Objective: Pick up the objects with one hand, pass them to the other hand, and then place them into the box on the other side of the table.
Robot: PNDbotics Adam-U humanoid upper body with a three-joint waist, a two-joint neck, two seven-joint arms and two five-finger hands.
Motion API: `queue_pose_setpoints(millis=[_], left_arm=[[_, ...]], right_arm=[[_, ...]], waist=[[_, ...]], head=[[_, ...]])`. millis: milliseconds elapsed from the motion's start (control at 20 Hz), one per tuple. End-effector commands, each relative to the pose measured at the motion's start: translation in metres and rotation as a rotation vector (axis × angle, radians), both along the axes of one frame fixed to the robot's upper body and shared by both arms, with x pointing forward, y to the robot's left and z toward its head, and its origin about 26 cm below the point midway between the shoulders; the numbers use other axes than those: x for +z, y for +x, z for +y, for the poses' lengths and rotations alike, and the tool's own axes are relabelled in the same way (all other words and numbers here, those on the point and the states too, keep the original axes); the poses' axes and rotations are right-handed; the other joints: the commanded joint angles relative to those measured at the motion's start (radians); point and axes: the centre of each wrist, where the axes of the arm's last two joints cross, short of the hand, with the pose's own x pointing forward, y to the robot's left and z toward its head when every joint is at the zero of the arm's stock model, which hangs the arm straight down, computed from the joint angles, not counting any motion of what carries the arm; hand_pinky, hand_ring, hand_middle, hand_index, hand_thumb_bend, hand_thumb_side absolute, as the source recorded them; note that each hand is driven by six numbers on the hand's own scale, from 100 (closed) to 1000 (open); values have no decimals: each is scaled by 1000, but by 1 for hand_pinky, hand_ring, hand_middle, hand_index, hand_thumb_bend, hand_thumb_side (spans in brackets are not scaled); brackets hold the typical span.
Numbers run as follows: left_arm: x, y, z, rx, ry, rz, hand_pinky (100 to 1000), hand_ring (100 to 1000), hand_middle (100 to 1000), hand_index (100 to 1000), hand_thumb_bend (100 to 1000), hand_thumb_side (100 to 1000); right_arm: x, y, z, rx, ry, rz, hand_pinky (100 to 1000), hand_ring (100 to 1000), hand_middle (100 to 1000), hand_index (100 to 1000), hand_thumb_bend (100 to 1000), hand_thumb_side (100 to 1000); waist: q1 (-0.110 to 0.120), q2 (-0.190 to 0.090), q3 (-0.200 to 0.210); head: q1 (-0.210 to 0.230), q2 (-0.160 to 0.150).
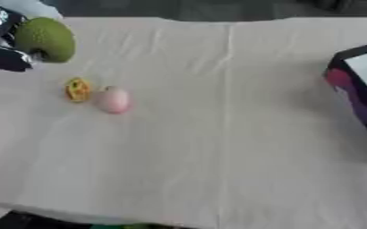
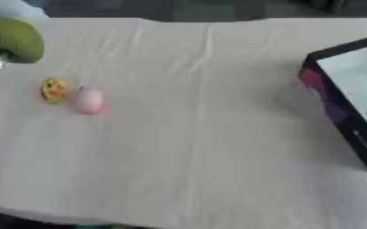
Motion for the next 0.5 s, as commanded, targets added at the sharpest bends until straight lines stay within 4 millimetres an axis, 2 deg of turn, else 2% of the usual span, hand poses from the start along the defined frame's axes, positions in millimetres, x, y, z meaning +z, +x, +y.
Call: queue_pose_setpoints(millis=[50, 150, 200, 250, 300, 500], left_arm=[[7, -8, -25, -49, -71, -122, 649, 586, 510, 529, 100, 100], [1, -10, -39, -65, -103, -156, 649, 586, 509, 530, 100, 100], [-2, -10, -46, -73, -117, -171, 648, 586, 510, 531, 100, 100], [-6, -10, -53, -79, -131, -188, 648, 586, 510, 531, 100, 100], [-10, -10, -59, -89, -143, -205, 640, 586, 510, 533, 100, 100], [-29, -10, -83, -134, -205, -244, 638, 587, 512, 534, 100, 100]], right_arm=[[34, -3, 17, 73, -126, -50, 927, 919, 946, 949, 100, 567], [45, -1, 32, 119, -200, -55, 926, 920, 947, 951, 100, 554], [51, -1, 40, 144, -242, -59, 925, 920, 945, 950, 100, 489], [56, 1, 50, 171, -291, -62, 925, 920, 945, 950, 100, 489], [61, 2, 61, 200, -343, -67, 924, 920, 944, 948, 100, 442], [71, 8, 100, 298, -517, -84, 923, 918, 939, 946, 100, 419]], waist=[[-4, -28, -3], [-6, -30, -4], [-8, -32, -5], [-9, -33, -6], [-11, -35, -8], [-16, -40, -15]], head=[[-11, 1], [-15, 2], [-18, 2], [-19, 2], [-22, 3], [-30, 3]])
